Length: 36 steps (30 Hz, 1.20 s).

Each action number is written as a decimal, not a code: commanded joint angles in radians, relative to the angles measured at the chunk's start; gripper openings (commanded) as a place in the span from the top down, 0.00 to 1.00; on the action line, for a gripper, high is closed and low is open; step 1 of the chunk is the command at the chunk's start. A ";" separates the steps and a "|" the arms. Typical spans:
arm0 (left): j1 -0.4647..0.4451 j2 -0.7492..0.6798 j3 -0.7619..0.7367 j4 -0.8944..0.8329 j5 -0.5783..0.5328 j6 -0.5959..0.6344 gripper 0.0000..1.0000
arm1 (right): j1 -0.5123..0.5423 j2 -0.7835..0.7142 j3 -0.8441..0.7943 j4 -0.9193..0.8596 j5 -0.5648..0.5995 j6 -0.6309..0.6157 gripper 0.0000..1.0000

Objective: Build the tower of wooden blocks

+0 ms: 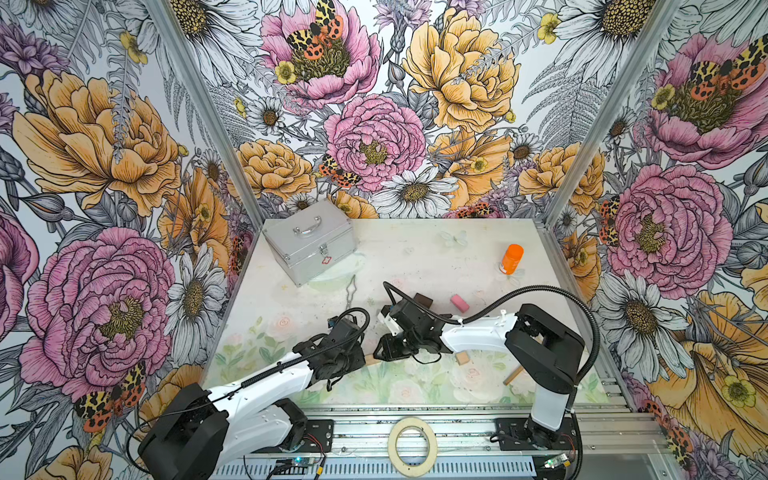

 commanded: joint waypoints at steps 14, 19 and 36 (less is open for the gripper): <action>-0.009 0.044 -0.014 0.068 0.053 0.026 0.80 | 0.011 0.011 -0.002 0.013 -0.005 0.015 0.77; -0.021 0.098 0.014 0.084 0.065 0.046 0.82 | 0.009 -0.006 -0.015 0.012 0.011 0.018 0.79; -0.063 0.267 0.132 0.153 0.119 0.095 0.83 | -0.025 -0.097 -0.097 0.016 0.083 0.040 0.80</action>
